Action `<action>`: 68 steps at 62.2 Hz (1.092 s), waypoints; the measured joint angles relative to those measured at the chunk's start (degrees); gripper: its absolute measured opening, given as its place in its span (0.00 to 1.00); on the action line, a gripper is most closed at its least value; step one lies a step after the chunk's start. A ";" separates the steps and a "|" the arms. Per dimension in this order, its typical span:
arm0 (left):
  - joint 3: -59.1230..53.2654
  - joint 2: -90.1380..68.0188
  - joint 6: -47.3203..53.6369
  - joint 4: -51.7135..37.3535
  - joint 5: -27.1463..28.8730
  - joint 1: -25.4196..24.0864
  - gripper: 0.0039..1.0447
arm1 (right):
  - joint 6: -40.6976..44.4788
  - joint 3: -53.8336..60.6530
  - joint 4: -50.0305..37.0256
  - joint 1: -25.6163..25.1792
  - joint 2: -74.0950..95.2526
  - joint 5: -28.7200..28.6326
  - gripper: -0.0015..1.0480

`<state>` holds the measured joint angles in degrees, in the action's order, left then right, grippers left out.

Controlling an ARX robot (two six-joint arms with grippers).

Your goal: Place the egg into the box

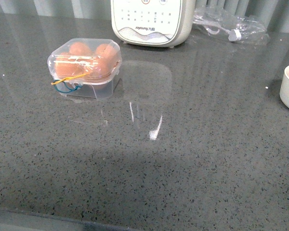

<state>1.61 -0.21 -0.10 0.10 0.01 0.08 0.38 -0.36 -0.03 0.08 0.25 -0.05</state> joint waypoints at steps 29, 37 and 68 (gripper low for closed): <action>0.00 0.00 -0.02 0.00 0.00 0.00 0.71 | 0.00 0.00 0.00 0.00 0.00 0.00 0.93; 0.00 0.00 -0.02 0.00 0.00 0.00 0.92 | 0.00 0.00 0.00 0.00 0.00 0.00 0.93; 0.00 0.00 -0.02 0.00 0.00 0.00 0.94 | 0.00 0.00 0.00 0.00 0.00 0.00 0.93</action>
<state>1.61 -0.21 -0.12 0.10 0.01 0.08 0.38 -0.36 -0.03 0.08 0.25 -0.05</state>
